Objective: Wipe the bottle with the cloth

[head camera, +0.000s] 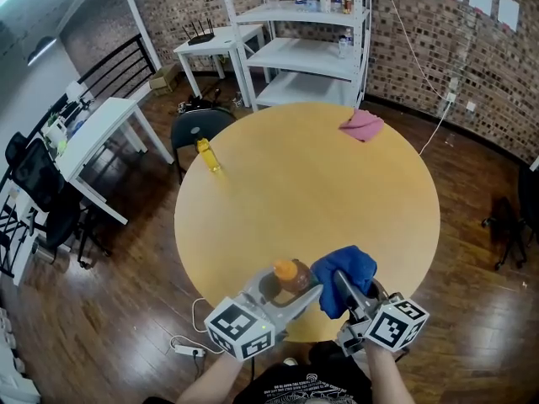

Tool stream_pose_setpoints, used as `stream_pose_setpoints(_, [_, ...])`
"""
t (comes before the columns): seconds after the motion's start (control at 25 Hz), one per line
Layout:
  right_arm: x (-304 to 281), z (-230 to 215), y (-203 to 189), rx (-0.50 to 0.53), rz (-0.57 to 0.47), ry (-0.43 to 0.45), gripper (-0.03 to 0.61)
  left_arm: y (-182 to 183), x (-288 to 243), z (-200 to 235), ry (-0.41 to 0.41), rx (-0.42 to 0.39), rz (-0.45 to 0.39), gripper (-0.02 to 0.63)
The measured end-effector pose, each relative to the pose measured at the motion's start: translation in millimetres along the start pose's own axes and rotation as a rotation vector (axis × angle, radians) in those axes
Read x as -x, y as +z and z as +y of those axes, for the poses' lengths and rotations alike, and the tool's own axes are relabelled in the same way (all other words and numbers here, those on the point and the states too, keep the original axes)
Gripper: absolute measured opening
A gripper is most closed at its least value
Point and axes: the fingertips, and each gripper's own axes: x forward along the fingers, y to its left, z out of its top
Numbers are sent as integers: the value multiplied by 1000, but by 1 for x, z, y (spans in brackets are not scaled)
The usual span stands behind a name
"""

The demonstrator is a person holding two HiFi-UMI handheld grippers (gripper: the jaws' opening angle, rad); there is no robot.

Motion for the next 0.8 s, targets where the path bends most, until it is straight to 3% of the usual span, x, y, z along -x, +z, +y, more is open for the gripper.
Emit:
stream_pose_setpoints(0.28, [5, 14, 38, 129, -135, -62, 107, 1, 0, 7, 30, 63, -22, 276])
stream_pose_setpoints(0.44, [-3, 23, 26, 124, -124, -51, 107, 9, -5, 5, 32, 65, -42, 276])
stream_pose_setpoints(0.8, [-1, 35, 7, 90, -113, -19, 107, 3, -11, 26, 120, 59, -24, 276])
